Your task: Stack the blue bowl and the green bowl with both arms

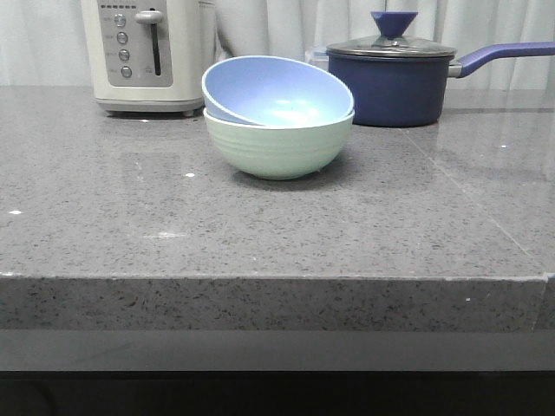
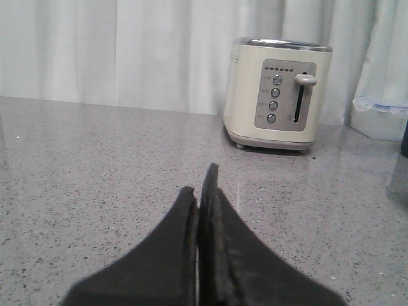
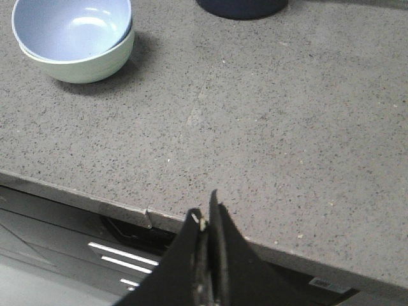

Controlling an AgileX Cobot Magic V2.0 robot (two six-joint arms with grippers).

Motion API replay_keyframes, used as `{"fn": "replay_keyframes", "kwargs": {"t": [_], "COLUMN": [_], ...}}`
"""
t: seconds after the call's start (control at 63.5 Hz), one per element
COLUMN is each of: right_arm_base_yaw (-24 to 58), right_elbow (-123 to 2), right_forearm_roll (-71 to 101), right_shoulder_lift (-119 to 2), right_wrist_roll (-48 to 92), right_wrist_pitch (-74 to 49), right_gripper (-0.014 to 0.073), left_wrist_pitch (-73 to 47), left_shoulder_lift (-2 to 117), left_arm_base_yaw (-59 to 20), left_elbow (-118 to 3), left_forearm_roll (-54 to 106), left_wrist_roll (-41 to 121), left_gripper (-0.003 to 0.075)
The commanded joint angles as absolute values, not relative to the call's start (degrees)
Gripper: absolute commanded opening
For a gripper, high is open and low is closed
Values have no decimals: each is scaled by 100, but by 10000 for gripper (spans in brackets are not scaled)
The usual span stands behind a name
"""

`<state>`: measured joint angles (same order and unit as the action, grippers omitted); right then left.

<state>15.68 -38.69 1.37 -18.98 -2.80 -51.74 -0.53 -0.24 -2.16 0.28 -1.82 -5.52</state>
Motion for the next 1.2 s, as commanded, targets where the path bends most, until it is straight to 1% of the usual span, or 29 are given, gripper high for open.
{"fn": "replay_keyframes", "kwargs": {"t": [0.0,0.063,0.331,0.457,0.614,1.181], "right_arm_base_yaw": [1381,1091,220,78,-37,-103], "right_elbow": [-3795,-3390,-1220,-469,70,64], "right_forearm_roll": [-113,-192,-190,-190,-166,-166], "right_shoulder_lift": [-1763,-1541,-544,-146,167,167], "right_wrist_roll": [-276,-270,-246,-246,-246,-246], "right_wrist_pitch": [-4579,-4081,-972,-215,181,68], "right_gripper": [-54,-54,-55,-55,-55,-55], "left_wrist_pitch": [361,361,361,361,361,361], "left_shoulder_lift": [-121,-121,-121,-121,-121,-121], "left_arm_base_yaw": [-257,-257,-257,-257,-257,-257], "left_elbow": [52,52,52,52,52,52], "left_forearm_roll": [-165,-165,-165,-165,-165,-165], "left_wrist_roll": [-590,-590,-590,-590,-590,-590], "left_gripper": [-20,-20,-20,-20,-20,-20]}}
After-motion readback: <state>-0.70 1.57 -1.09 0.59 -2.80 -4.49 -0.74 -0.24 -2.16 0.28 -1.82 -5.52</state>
